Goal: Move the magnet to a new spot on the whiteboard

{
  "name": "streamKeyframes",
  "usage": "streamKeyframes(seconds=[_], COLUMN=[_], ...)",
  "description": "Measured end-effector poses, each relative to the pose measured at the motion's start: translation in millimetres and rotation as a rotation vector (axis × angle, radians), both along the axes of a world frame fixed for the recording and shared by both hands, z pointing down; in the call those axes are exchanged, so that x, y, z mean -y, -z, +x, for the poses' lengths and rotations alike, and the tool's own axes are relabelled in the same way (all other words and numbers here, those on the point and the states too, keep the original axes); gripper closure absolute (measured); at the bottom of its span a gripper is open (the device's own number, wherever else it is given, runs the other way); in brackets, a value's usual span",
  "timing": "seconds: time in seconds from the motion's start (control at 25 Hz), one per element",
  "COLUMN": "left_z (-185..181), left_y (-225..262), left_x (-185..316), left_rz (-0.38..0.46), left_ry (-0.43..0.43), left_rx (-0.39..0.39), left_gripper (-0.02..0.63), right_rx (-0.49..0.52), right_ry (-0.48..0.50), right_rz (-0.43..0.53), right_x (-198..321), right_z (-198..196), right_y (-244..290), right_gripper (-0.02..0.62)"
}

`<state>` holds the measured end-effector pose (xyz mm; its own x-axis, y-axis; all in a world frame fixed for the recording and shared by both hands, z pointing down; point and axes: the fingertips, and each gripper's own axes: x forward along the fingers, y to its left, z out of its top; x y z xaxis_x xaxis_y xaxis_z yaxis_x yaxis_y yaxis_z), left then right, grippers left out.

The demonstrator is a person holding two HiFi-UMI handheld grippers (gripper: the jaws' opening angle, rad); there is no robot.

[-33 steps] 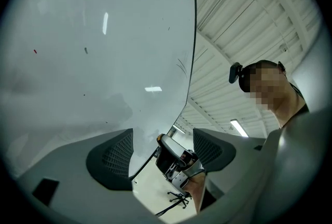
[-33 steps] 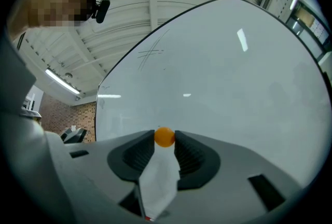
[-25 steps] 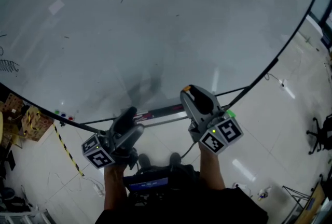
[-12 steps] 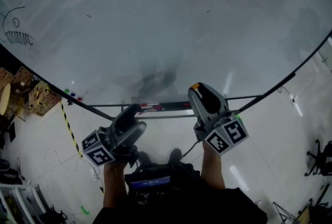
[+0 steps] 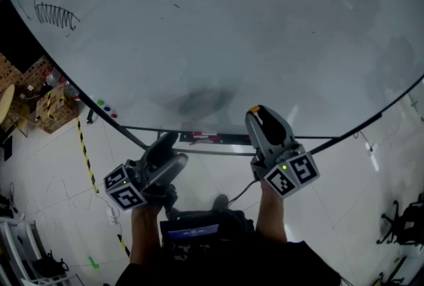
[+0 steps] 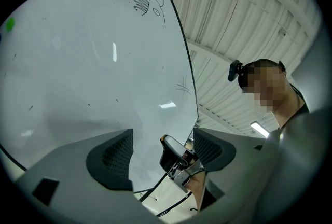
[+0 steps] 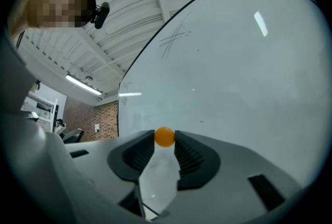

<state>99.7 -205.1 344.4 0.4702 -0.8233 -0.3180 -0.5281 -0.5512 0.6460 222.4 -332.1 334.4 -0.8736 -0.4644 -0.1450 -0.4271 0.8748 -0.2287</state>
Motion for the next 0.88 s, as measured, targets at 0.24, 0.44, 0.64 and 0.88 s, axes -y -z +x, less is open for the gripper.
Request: streamKeyframes(seconds=[0.24,0.44,0.64,0.88], left_z=[-50,-101,-138,-175], left_y=[1,1,6,-4], left_x=[-30,-65,-97,-136], left_rz=[0.012,0.010,0.029,0.032], left_ry=[0.025,0.046,0.061,0.060], left_rx=[-0.012,-0.040,-0.024,-0.048], left_gripper=[0.252,0.252,0.252,0.252], right_rx=[-0.019,-0.040,-0.066,-0.088], right_ry=[0.008,0.016,0.013,0.004], right_rz=[0.008,0.009,0.020,0.025], right_x=[-24,-55,-93,-126], right_z=[-49,-99,-133,-170], right_y=[2,1,4,0], right_gripper=[0.448,0.446,0.448,0.448])
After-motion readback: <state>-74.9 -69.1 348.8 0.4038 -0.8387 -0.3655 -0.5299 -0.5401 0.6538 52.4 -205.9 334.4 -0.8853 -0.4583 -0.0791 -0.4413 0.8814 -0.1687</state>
